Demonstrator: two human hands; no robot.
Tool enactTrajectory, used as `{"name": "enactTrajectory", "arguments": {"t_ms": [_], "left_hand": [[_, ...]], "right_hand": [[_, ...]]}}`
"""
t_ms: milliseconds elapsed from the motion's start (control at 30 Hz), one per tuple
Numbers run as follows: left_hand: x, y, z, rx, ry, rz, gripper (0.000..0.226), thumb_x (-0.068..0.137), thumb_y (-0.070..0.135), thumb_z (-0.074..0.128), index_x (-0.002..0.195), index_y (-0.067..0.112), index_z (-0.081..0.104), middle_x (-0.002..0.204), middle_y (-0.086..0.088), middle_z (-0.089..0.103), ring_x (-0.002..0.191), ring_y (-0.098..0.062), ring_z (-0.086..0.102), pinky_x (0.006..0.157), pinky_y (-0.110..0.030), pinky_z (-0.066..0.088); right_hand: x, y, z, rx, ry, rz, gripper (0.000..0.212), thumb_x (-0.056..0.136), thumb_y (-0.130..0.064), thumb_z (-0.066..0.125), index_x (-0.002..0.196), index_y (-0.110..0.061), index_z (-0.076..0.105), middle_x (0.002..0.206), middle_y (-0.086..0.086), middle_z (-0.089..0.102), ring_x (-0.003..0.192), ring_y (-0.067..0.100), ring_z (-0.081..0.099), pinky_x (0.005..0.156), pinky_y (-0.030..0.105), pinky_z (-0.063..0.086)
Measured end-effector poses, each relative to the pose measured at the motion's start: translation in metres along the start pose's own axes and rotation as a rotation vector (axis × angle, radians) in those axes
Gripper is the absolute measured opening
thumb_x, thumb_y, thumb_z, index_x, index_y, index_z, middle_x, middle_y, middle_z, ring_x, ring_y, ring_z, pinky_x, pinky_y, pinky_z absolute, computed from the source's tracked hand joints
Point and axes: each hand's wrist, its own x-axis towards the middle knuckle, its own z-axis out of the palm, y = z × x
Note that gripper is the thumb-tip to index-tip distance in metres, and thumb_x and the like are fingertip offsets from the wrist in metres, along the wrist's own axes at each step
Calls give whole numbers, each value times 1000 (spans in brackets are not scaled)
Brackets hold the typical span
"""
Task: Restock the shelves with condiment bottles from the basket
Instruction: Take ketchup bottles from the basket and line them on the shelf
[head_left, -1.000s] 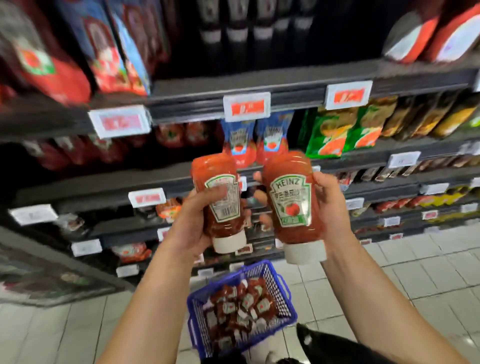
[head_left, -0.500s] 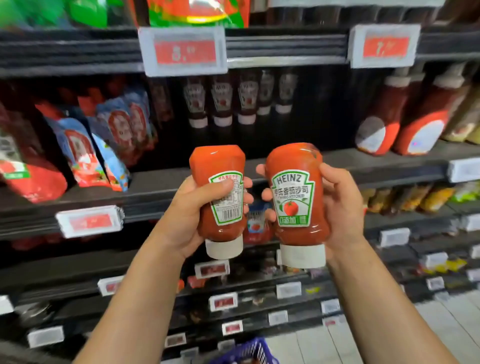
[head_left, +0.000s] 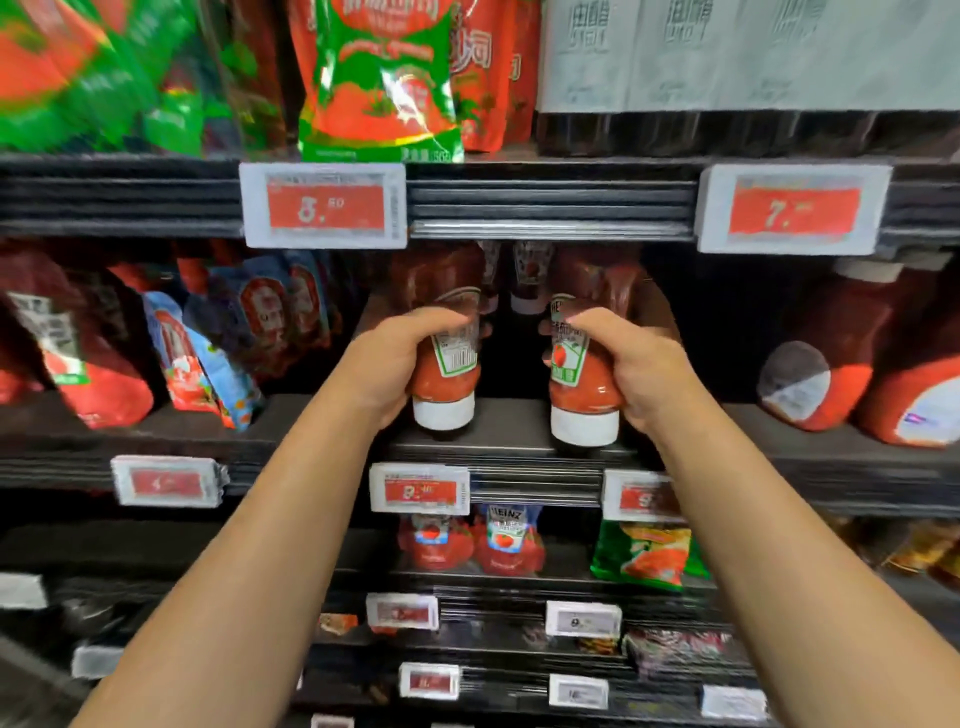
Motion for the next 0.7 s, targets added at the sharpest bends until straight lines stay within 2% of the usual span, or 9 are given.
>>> {"name": "enactTrajectory", "arguments": {"t_ms": [33,100,133,233,300,367,500,633,700], "left_hand": [[4,-3,1,-3,-8,2,30,85,7,61,64,17,80,74,-4,76,68,-15,73,74,-35,59],[10,-6,4,-10,-40,40,21,78,12,63,71,19,82,79,-2,77,71,-14,74,71,-34,60],[13,-8,4,-13,-33,75,17,73,13,65,77,17,82,81,-3,78,73,-16,74,69,-32,61],[21,-12,-2,-6,0,145,23,70,9,70,93,11,75,88,-8,77,77,-23,74,72,-35,61],[25,-15,-7,7,-10,165,24,72,8,71,95,14,77,93,-9,78,80,-25,75,74,-35,60],[27,-18,-11,24,-12,166,26,72,9,75,96,17,77,96,-9,78,83,-26,75,75,-35,60],[28,-24,-13,103,62,149,53,56,32,86,106,23,72,100,-5,78,95,-25,75,87,-40,58],[25,-25,-14,150,44,143,42,54,43,86,94,49,74,101,9,78,100,-14,74,86,-31,57],[25,-31,-19,133,23,146,46,55,42,85,100,45,73,104,7,78,101,-15,73,83,-27,58]], "right_hand": [[5,3,0,-5,5,4,16,67,-21,71,63,-35,79,65,0,73,55,15,70,59,31,59],[15,11,0,-17,15,-3,18,65,-24,77,67,-41,79,71,-2,76,61,14,72,63,34,60],[19,14,1,-39,51,-28,22,62,-26,83,77,-41,79,80,2,78,68,19,74,67,38,60],[32,22,4,-150,174,-110,71,54,-28,91,119,-30,64,106,9,76,96,35,73,86,53,59],[39,23,9,-223,189,-160,82,57,-26,93,131,-25,56,113,1,76,105,26,73,95,53,57],[47,25,12,-310,180,-222,86,60,-29,94,135,-25,52,117,-5,74,110,16,71,100,48,55],[53,24,12,-452,167,-186,81,63,-34,89,134,-30,51,114,-10,74,109,12,70,103,46,53],[50,24,6,-478,167,-148,78,64,-35,81,136,-28,53,116,-9,74,111,13,68,104,46,52],[46,24,4,-463,179,-122,75,62,-40,77,134,-29,57,115,-11,74,111,13,68,104,45,52]]}}
